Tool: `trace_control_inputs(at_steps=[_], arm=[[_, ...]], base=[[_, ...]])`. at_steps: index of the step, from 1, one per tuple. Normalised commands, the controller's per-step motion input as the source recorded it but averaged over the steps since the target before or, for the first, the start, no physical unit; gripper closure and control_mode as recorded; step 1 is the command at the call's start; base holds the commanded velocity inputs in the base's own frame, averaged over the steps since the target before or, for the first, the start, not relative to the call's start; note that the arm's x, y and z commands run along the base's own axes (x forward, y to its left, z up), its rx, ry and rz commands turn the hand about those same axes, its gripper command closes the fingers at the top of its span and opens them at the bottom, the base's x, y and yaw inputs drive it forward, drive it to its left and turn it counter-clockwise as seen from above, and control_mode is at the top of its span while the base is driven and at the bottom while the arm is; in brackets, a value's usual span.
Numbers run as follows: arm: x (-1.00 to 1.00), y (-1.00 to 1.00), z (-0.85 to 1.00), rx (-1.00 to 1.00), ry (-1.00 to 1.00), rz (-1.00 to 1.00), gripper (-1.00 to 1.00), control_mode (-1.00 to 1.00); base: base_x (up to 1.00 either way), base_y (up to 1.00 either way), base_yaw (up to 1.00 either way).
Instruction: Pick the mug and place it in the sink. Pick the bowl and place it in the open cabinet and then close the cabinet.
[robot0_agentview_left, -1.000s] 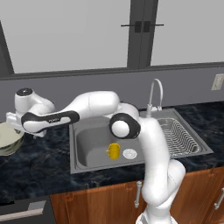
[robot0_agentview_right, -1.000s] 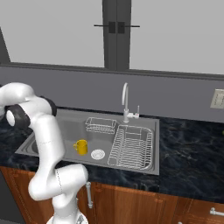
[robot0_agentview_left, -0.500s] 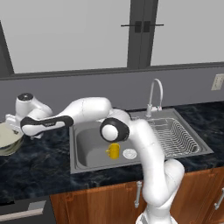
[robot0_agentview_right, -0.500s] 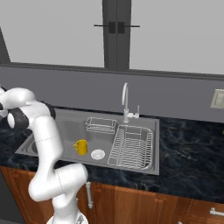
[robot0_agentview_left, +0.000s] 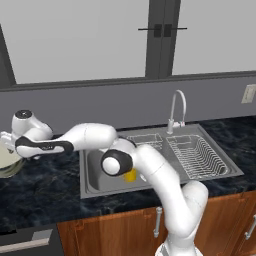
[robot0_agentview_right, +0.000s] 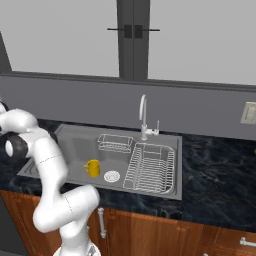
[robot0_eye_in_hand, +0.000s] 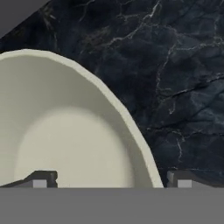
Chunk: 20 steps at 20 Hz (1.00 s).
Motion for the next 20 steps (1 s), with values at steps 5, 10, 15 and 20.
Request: trace_control_inputs(at_steps=[5,10,15,20], arm=[[-0.08,0.06,-0.32,0.02,0.01,0.00,1.00,-1.00],[-0.46,-0.24,-0.19,0.07,0.02,-0.01,1.00,-1.00],[-0.99,-0.85,-0.13,0.10,0.00,-0.10,1.00,-1.00],[-0.95,-1.00,-0.05,0.15,0.00,-0.32,1.00,-1.00]], base=[[0.00,0.00,0.00],[0.00,0.00,0.00],[0.00,0.00,0.00],[0.00,0.00,0.00]])
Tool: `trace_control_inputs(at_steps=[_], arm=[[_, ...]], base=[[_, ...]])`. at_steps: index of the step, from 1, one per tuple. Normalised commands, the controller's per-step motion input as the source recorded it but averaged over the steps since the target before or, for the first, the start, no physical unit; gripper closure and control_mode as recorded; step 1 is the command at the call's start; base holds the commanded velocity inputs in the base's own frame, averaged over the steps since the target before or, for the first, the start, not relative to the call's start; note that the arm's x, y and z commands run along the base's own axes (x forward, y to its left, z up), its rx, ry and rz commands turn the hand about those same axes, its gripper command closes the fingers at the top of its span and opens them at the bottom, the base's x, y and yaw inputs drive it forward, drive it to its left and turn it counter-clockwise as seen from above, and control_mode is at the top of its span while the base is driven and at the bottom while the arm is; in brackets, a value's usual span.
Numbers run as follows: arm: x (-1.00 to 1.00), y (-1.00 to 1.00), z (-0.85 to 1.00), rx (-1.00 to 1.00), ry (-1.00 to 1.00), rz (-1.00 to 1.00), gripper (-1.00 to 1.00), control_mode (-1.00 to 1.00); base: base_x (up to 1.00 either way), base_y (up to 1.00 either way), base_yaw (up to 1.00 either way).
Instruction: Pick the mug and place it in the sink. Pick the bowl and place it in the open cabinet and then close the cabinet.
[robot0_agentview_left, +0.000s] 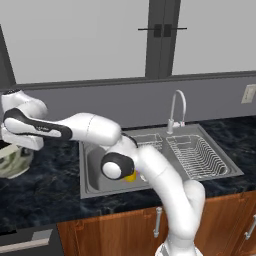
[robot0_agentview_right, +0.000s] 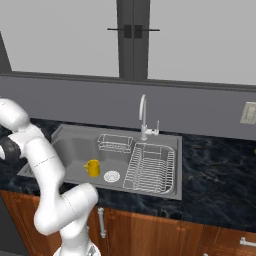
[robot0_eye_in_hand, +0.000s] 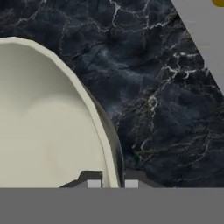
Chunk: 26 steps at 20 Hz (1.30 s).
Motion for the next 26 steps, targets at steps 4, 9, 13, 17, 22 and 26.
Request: trace_control_inputs(at_steps=[4,9,13,17,22,26], arm=[[-1.00,-1.00,-0.71,0.03,-0.08,-0.31,1.00,-1.00],[-1.00,-1.00,-0.92,0.00,-0.31,-0.22,1.00,-1.00],[-0.75,-1.00,0.76,0.06,-0.38,-0.14,1.00,-1.00],[-0.48,-0.94,1.00,0.21,-0.25,-0.16,1.00,-1.00],[-0.60,-0.92,0.92,0.31,-0.10,-0.24,1.00,-1.00],[-0.48,-0.84,0.73,0.30,0.00,-0.28,1.00,-1.00]], base=[[0.00,0.00,0.00],[0.00,0.00,0.00],[0.00,0.00,0.00],[0.00,0.00,0.00],[0.00,0.00,0.00],[0.00,0.00,0.00]])
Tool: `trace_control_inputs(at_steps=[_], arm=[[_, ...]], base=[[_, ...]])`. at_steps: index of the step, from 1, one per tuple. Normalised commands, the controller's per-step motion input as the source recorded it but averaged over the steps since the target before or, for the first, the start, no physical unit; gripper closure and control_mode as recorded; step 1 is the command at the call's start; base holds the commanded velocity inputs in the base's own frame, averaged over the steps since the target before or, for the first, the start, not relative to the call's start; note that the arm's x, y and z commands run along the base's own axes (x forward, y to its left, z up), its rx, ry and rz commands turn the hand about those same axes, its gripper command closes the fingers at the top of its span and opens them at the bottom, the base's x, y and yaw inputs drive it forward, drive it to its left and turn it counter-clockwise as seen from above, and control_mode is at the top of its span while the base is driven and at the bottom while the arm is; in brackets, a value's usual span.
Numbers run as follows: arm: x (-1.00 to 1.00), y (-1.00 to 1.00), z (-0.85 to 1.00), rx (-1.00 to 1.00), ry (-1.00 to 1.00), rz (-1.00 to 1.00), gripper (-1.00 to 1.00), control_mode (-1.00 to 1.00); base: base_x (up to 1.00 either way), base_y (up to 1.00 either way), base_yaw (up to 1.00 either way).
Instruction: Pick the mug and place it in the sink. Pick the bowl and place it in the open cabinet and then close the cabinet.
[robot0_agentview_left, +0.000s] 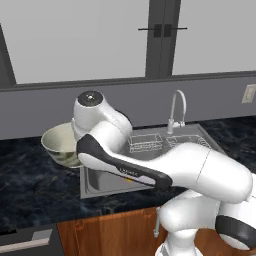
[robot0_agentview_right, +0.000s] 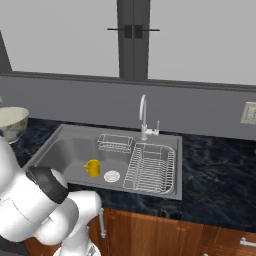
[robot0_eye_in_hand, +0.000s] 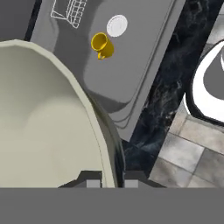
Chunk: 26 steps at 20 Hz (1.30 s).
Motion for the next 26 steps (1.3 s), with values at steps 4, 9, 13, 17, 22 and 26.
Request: trace_control_inputs(at_steps=[4,9,13,17,22,26], arm=[[-0.32,-0.58,0.93,0.17,0.01,-0.15,1.00,-1.00],[-0.36,-0.70,0.96,0.09,0.08,-0.06,1.00,-1.00],[-0.55,-0.85,0.72,0.00,0.18,-0.01,1.00,-1.00],[-0.57,-0.81,0.61,-0.04,0.05,0.00,1.00,-1.00],[-0.62,-0.50,0.31,-0.14,-0.05,0.00,1.00,-1.00],[-0.56,-0.39,0.05,-0.12,-0.07,0.00,1.00,-1.00]], base=[[0.00,0.00,0.00],[0.00,0.00,0.00],[0.00,0.00,0.00],[0.00,0.00,0.00],[0.00,0.00,0.00],[0.00,0.00,0.00]])
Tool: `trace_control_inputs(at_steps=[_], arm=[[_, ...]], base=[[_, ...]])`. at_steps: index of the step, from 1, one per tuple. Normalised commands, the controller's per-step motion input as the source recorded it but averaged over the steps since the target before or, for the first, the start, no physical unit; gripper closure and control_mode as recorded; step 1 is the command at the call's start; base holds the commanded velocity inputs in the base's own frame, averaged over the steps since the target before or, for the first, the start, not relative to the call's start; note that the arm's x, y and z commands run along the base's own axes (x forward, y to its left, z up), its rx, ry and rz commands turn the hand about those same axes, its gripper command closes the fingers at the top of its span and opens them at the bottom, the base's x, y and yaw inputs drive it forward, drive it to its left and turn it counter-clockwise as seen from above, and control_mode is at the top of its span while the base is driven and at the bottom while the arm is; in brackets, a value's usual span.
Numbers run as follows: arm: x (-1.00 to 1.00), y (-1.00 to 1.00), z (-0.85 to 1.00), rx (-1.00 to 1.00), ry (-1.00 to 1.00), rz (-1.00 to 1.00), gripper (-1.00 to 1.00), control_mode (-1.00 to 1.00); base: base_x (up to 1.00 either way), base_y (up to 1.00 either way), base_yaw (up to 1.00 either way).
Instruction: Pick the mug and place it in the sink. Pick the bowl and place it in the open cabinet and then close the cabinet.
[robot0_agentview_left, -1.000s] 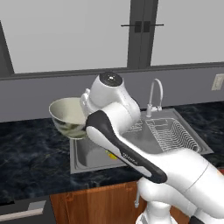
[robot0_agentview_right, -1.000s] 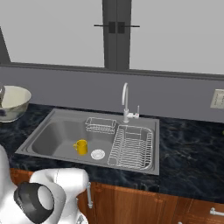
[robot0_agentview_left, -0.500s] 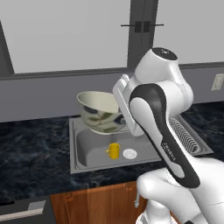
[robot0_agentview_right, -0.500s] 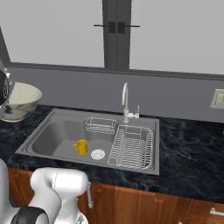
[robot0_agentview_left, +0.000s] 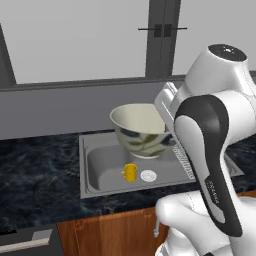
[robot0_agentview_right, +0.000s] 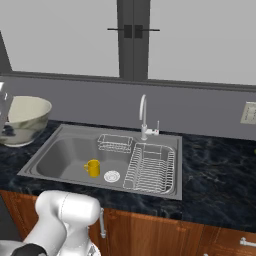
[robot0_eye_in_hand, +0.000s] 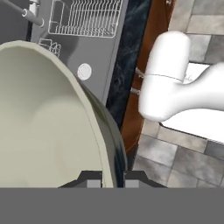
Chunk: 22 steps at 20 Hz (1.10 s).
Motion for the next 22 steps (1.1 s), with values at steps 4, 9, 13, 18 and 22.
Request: trace_control_inputs(at_steps=[4,9,13,18,22], arm=[[-0.11,-0.39,0.06,-0.01,0.00,0.00,1.00,-1.00],[-0.17,-0.53,0.17,0.06,0.07,-0.01,1.00,-1.00],[0.00,0.00,0.00,0.00,0.00,0.00,1.00,1.00],[0.00,0.00,0.00,0.00,0.00,0.00,1.00,1.00],[0.00,0.00,0.00,0.00,0.00,0.00,1.00,1.00]], base=[[0.00,0.00,0.00],[0.00,0.00,0.00],[-0.84,-0.22,0.00],[-1.00,0.00,-0.03],[-1.00,-0.01,-0.04]])
